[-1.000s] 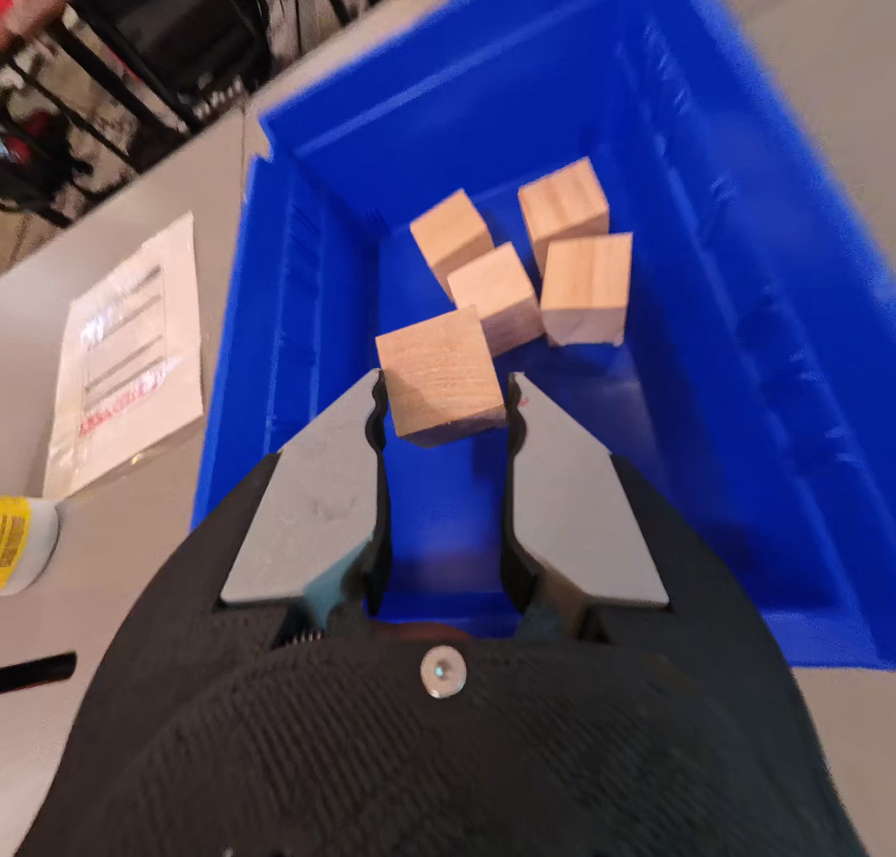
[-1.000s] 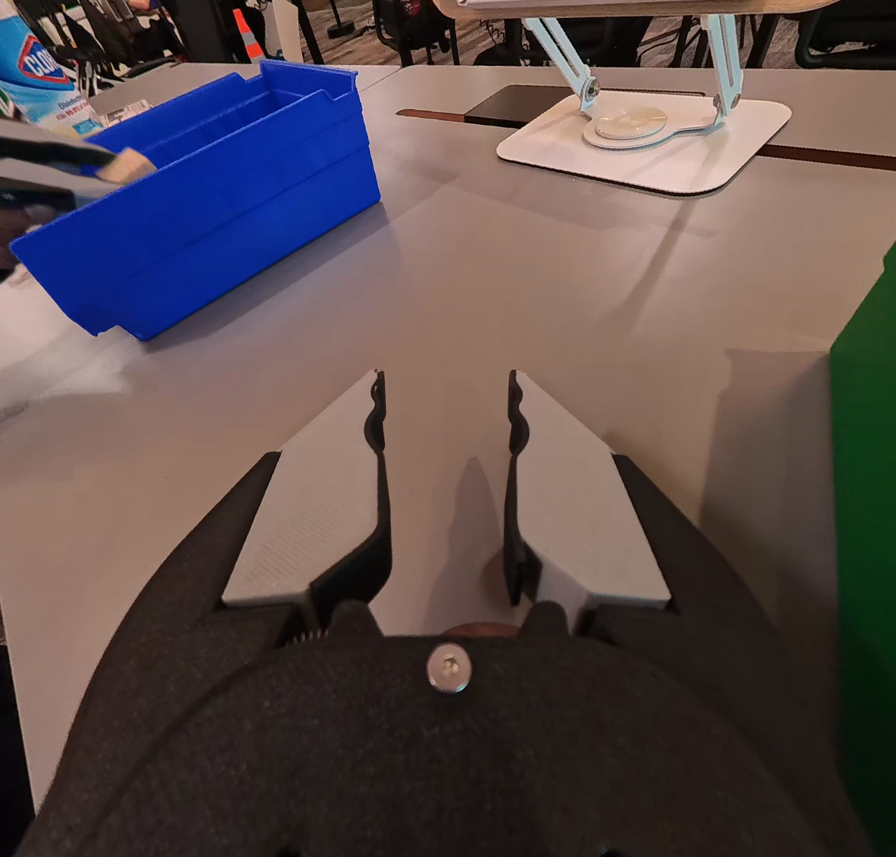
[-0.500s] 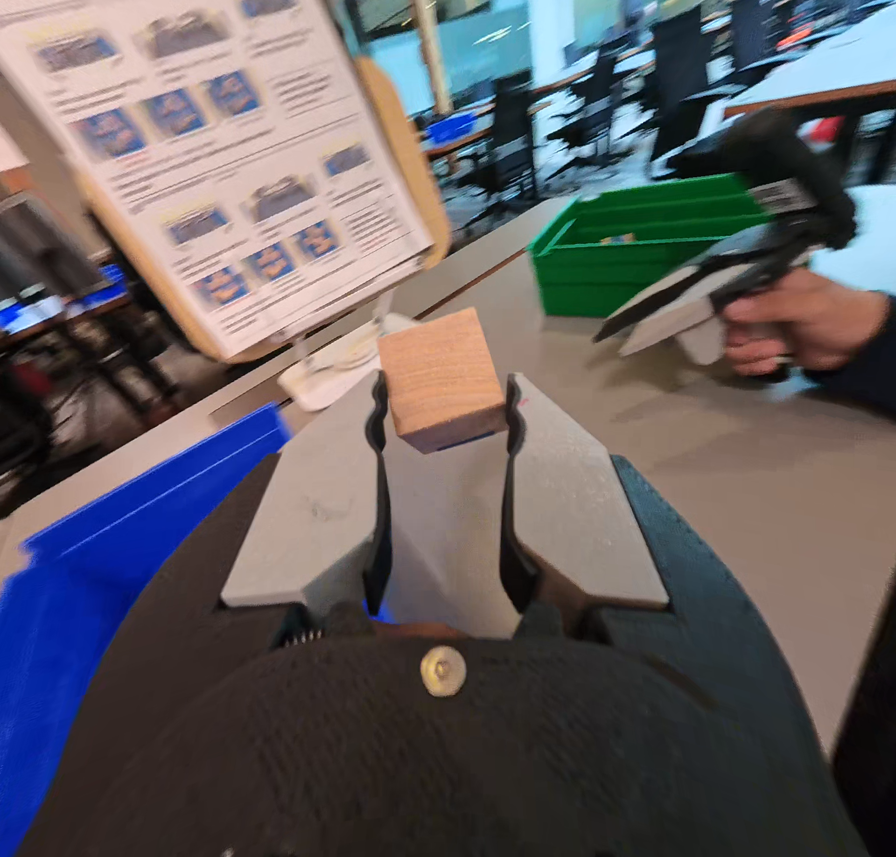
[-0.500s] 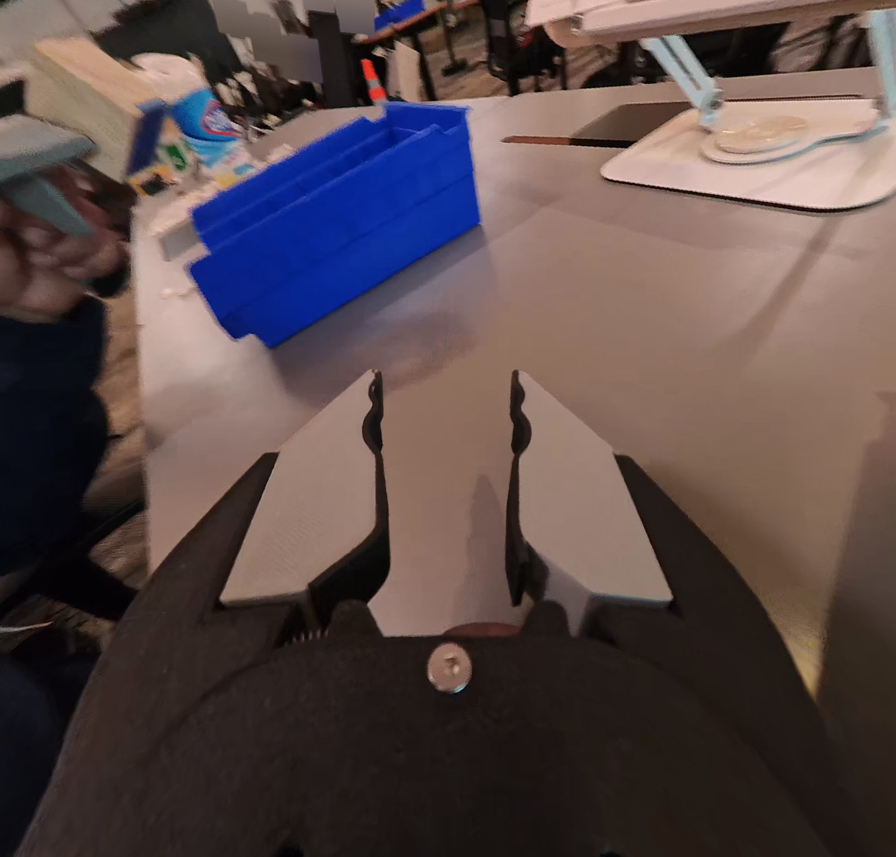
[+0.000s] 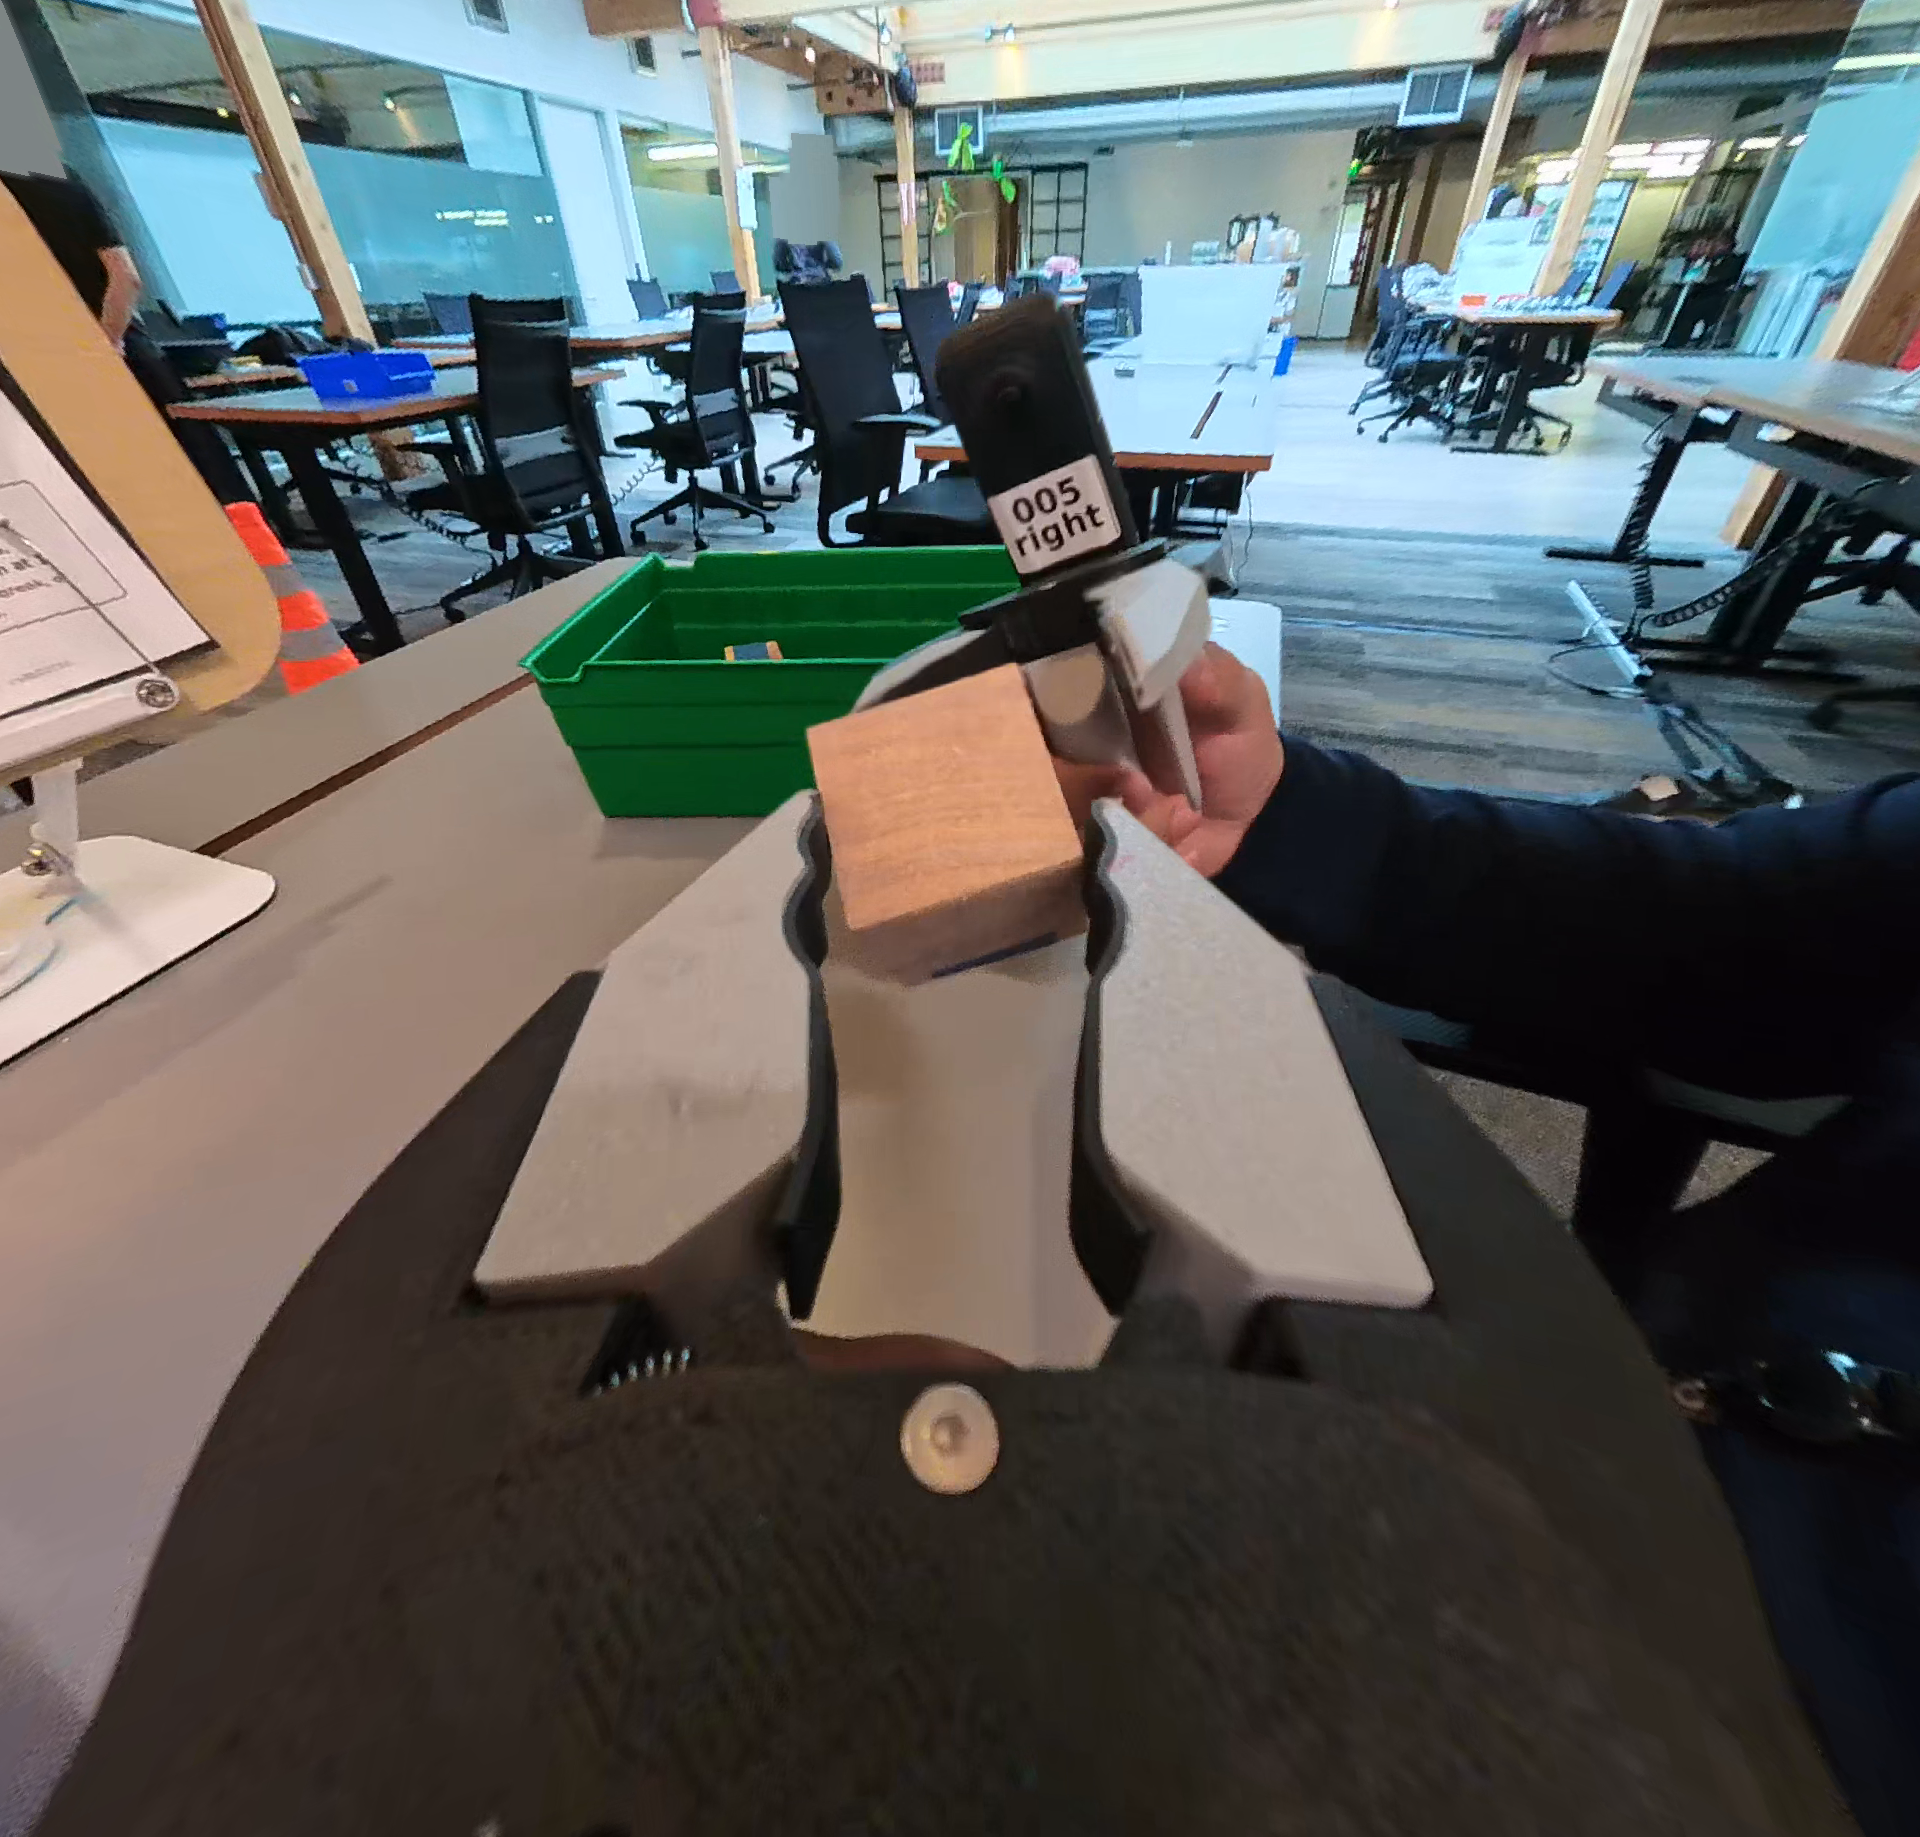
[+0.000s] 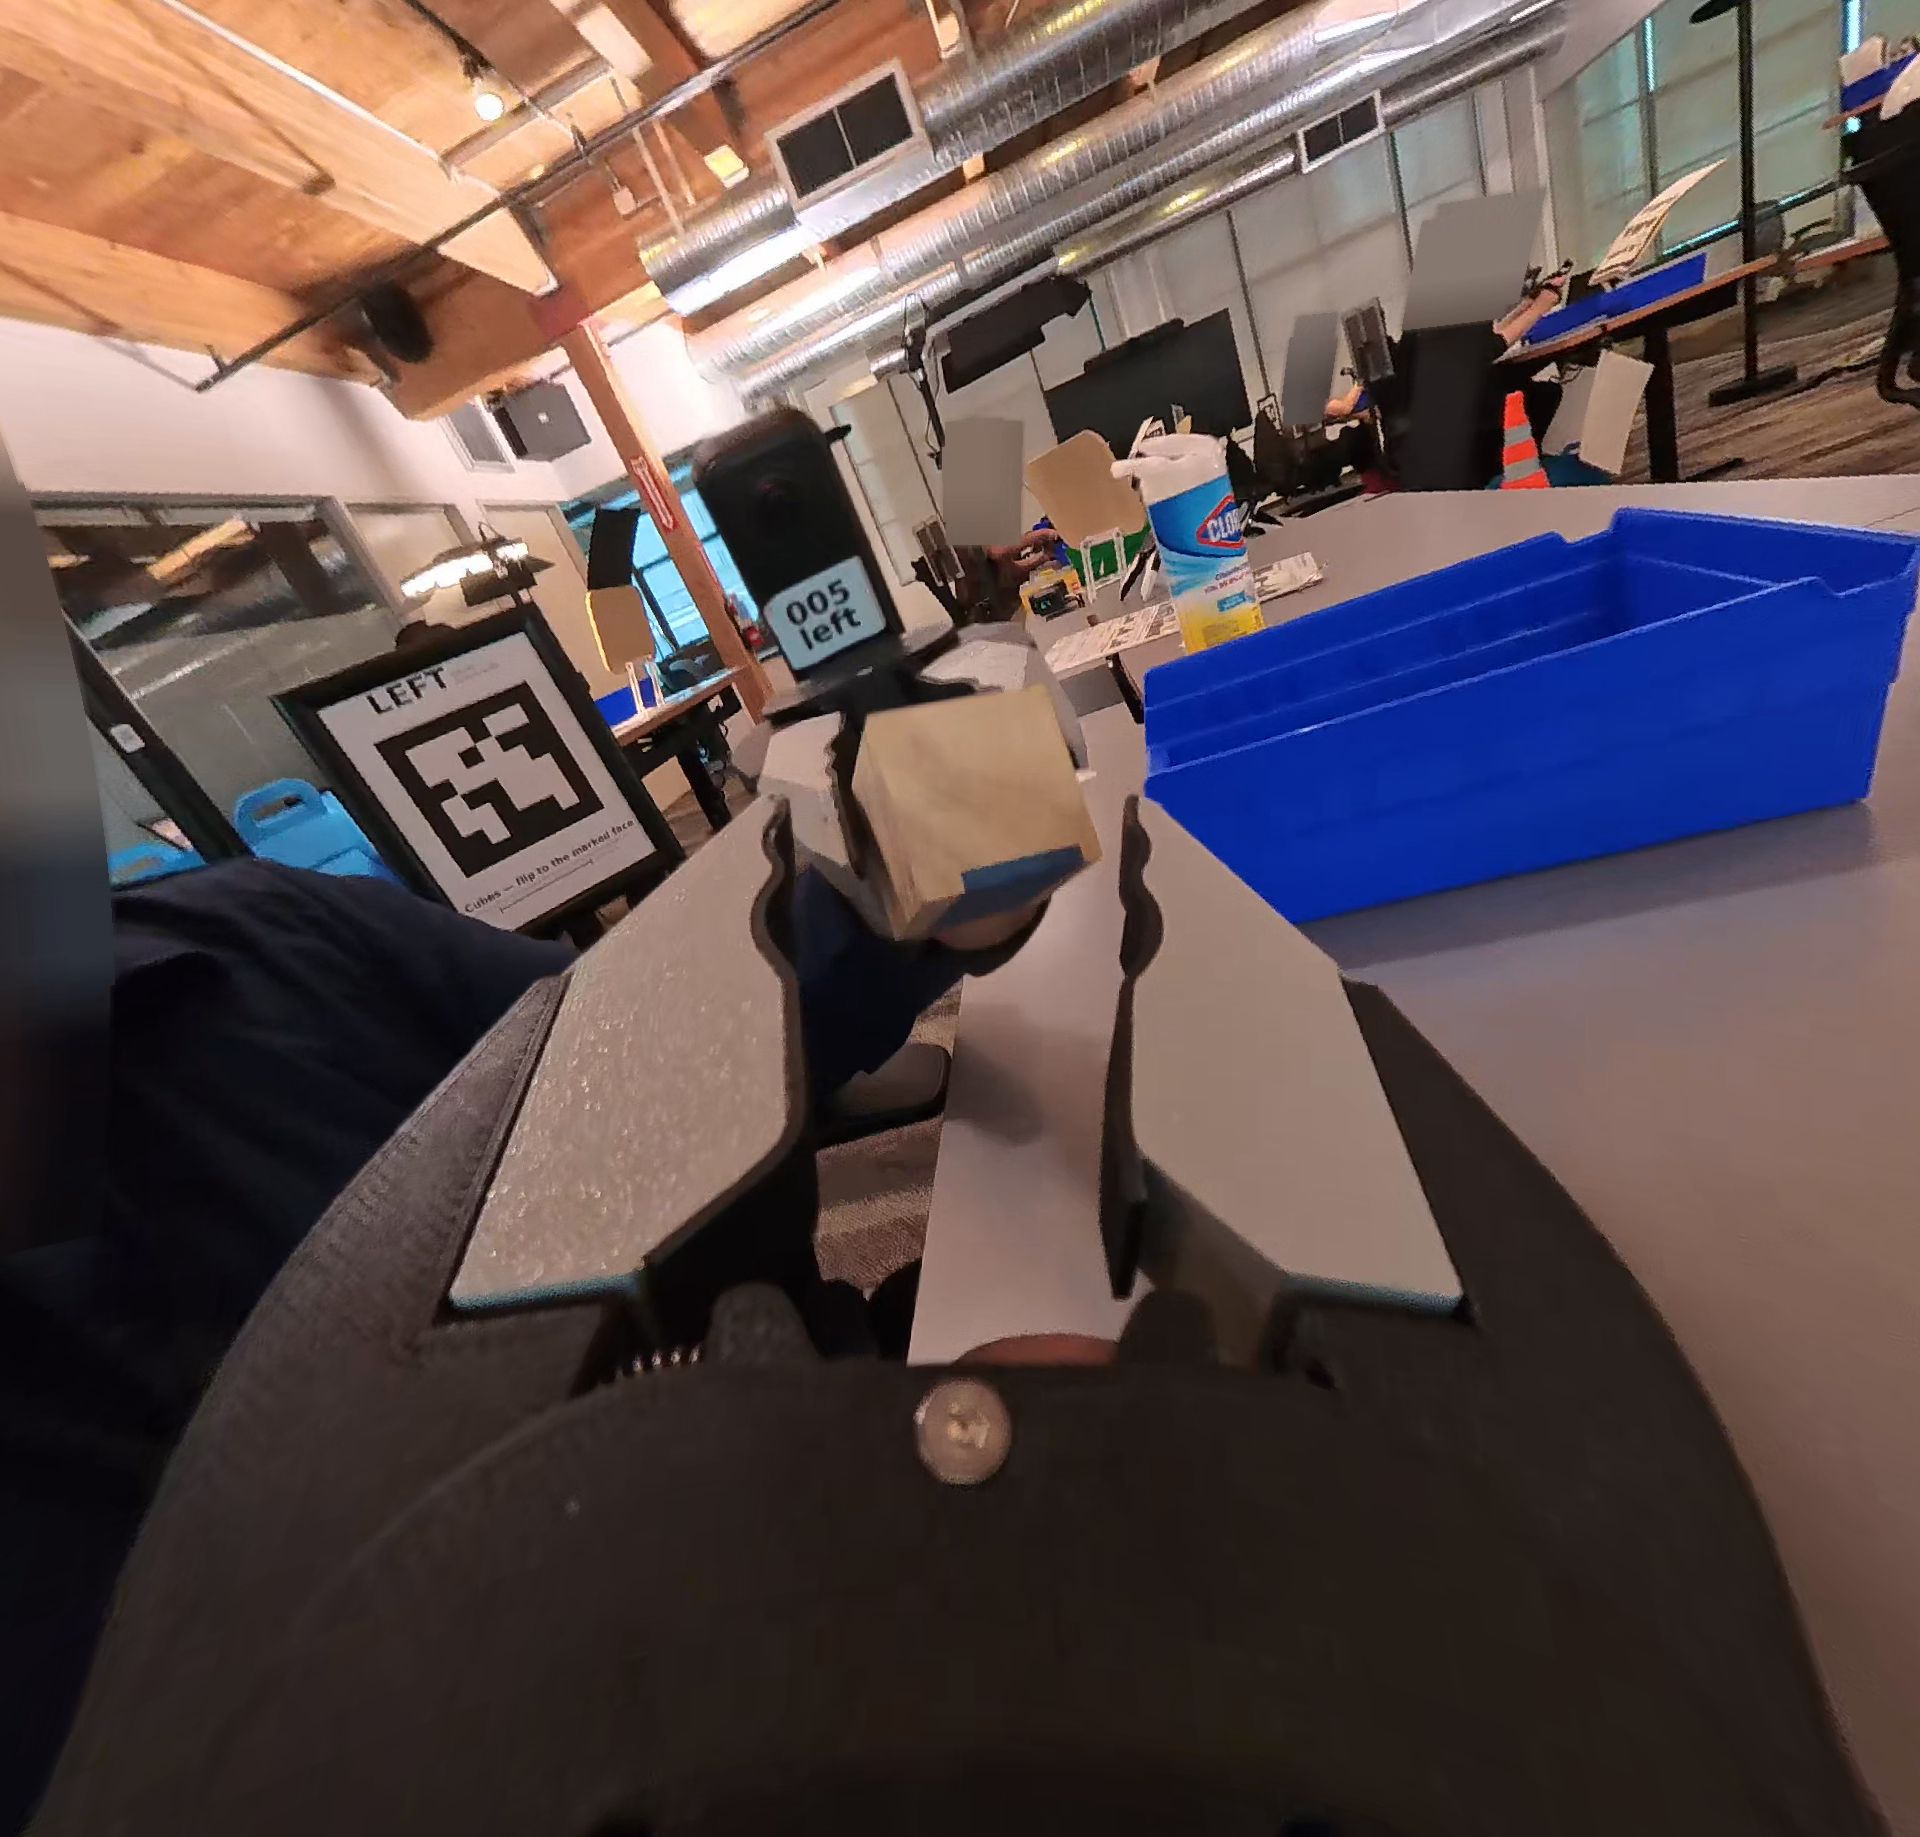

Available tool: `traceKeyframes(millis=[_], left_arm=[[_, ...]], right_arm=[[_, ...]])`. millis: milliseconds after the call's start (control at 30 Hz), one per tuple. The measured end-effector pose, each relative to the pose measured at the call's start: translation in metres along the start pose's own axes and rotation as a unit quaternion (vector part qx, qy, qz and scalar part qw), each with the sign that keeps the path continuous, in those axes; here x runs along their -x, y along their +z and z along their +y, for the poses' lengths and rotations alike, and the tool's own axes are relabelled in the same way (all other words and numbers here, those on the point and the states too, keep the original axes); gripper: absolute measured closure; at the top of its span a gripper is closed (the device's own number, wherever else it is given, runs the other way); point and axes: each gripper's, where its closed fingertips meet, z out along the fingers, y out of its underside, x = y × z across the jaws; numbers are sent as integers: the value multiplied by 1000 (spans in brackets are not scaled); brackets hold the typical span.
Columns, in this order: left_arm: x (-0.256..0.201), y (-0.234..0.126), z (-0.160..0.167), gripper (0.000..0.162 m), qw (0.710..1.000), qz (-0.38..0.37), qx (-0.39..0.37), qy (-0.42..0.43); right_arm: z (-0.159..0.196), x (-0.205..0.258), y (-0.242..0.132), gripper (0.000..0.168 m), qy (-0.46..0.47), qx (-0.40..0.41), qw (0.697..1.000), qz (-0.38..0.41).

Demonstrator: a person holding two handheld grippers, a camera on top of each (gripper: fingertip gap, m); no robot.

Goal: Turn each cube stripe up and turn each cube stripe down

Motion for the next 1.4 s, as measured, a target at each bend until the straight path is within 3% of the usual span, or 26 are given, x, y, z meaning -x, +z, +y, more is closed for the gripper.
traceKeyframes(millis=[267, 367, 467, 767, 1033, 1267, 1400], left_arm=[[-12, -3, -10, 115, 998, 37, -30, -29], [-14, 1, -3, 115, 999, 36, -15, -16], [-14, 2, -2, 115, 999, 39, -16, -20], [-3, 6, 25, 114, 998, 13, 55, -4], [-13, 6, 32, 115, 996, 57, 61, -27], [-19, 7, 34, 116, 995, 58, 68, 32], [-38, 0, 11, 116, 991, 77, -14, 113]], right_arm=[[11, 2, 7, 108, 2, 9, 1000, -19], [12, 5, 9, 124, 5, 3, 999, -33], [13, 6, 9, 127, 17, 2, 999, -45], [25, -11, 3, 127, -51, 95, 992, 62], [31, -4, 5, 127, -83, 137, 984, 77], [29, 5, 2, 128, -91, 145, 983, 66], [3, 13, -5, 120, -27, 73, 996, 33]])
